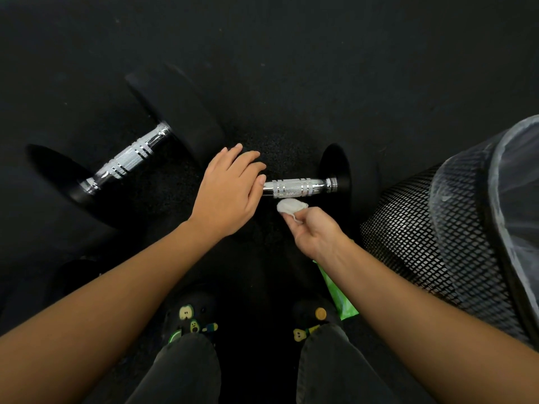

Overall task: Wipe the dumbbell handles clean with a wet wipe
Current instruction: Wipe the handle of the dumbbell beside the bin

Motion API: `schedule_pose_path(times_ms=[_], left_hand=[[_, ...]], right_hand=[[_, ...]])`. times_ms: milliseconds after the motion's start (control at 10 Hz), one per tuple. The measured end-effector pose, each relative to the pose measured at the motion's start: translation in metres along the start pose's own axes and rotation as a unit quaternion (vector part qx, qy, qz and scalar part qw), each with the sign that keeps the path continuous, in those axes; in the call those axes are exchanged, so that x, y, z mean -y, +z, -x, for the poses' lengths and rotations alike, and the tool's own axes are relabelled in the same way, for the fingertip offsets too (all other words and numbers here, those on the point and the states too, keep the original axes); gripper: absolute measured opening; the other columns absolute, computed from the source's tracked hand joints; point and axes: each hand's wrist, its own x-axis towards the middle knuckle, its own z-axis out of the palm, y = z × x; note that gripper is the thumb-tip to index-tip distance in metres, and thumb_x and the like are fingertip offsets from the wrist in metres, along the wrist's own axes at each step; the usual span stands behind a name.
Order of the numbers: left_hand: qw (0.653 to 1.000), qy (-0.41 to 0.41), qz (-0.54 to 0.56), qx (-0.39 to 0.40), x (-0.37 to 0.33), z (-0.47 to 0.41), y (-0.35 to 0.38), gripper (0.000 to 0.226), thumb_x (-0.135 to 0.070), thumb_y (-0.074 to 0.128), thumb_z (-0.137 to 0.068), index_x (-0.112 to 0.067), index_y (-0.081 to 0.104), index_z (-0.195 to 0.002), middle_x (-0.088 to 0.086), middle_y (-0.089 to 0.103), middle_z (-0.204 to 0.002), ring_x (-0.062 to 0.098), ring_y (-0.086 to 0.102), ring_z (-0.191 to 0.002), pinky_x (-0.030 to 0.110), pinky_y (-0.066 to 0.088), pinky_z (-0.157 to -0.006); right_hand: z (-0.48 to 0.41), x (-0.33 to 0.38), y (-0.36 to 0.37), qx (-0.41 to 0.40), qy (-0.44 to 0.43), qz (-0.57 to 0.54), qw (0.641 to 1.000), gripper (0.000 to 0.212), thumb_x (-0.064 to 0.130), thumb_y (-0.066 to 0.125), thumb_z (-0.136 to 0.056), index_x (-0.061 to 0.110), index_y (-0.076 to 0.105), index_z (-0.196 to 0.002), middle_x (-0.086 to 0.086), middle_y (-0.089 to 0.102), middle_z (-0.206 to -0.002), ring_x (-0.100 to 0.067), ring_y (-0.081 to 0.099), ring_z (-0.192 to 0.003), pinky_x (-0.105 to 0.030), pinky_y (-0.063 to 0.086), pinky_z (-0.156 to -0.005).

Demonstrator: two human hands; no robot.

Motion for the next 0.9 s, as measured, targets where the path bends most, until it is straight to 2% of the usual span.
schedule_pose_path(times_ms=[200,400,500,700,800,900], left_hand=[[1.000,-0.001,0.003,0.005,-0.001,0.000,-0.001,0.041,-0.029,0.034,-0.095,-0.010,0.066,-0.112,0.007,0.062,-0.123,0.029,0.047,-0.126,0.042,0.028,-0.109],[1.000,0.000,0.003,0.004,-0.001,-0.001,-0.002,0.041,-0.029,0.034,-0.095,-0.010,0.066,-0.112,0.007,0.062,-0.123,0.030,0.047,-0.126,0.042,0.029,-0.108],[1.000,0.003,0.000,0.002,0.000,0.000,-0.002,0.041,-0.029,0.035,-0.095,-0.010,0.066,-0.112,0.007,0.062,-0.123,0.029,0.047,-0.126,0.042,0.029,-0.109],[1.000,0.008,-0.002,-0.006,0.001,0.000,0.001,0.038,-0.028,0.037,-0.095,-0.011,0.067,-0.111,0.006,0.062,-0.122,0.029,0.048,-0.125,0.041,0.029,-0.108],[1.000,0.007,-0.001,-0.005,0.001,0.000,0.002,0.039,-0.028,0.036,-0.095,-0.010,0.067,-0.111,0.006,0.062,-0.122,0.029,0.048,-0.125,0.042,0.029,-0.108],[1.000,0.007,0.000,-0.007,0.001,0.000,0.001,0.038,-0.028,0.036,-0.095,-0.010,0.067,-0.110,0.006,0.063,-0.122,0.029,0.048,-0.125,0.042,0.030,-0.108]], right_hand=[[-0.012,0.013,-0.002,-0.033,-0.025,-0.021,0.999,0.043,-0.021,0.031,-0.089,-0.009,0.042,-0.129,-0.021,0.048,-0.129,-0.035,0.047,-0.123,-0.036,0.036,-0.108],[-0.018,0.023,0.018,-0.016,-0.036,-0.061,0.997,0.046,-0.013,0.022,-0.094,0.002,0.047,-0.130,-0.014,0.052,-0.134,-0.028,0.049,-0.124,-0.042,0.040,-0.104],[-0.018,0.023,0.014,-0.026,-0.030,-0.082,0.996,0.047,-0.014,0.023,-0.092,0.000,0.047,-0.130,-0.016,0.050,-0.135,-0.031,0.047,-0.125,-0.043,0.037,-0.106],[0.011,0.032,0.011,-0.080,0.008,-0.108,0.991,0.040,-0.011,0.037,-0.091,-0.001,0.043,-0.130,-0.015,0.043,-0.138,-0.030,0.045,-0.126,-0.038,0.039,-0.105],[0.020,0.034,0.008,-0.079,0.003,-0.113,0.990,0.042,-0.012,0.039,-0.091,-0.001,0.040,-0.132,-0.016,0.040,-0.139,-0.031,0.044,-0.126,-0.038,0.041,-0.103],[0.020,0.029,0.004,-0.082,-0.028,-0.109,0.990,0.040,-0.016,0.039,-0.088,-0.004,0.045,-0.126,-0.018,0.047,-0.132,-0.032,0.051,-0.119,-0.038,0.046,-0.099]])
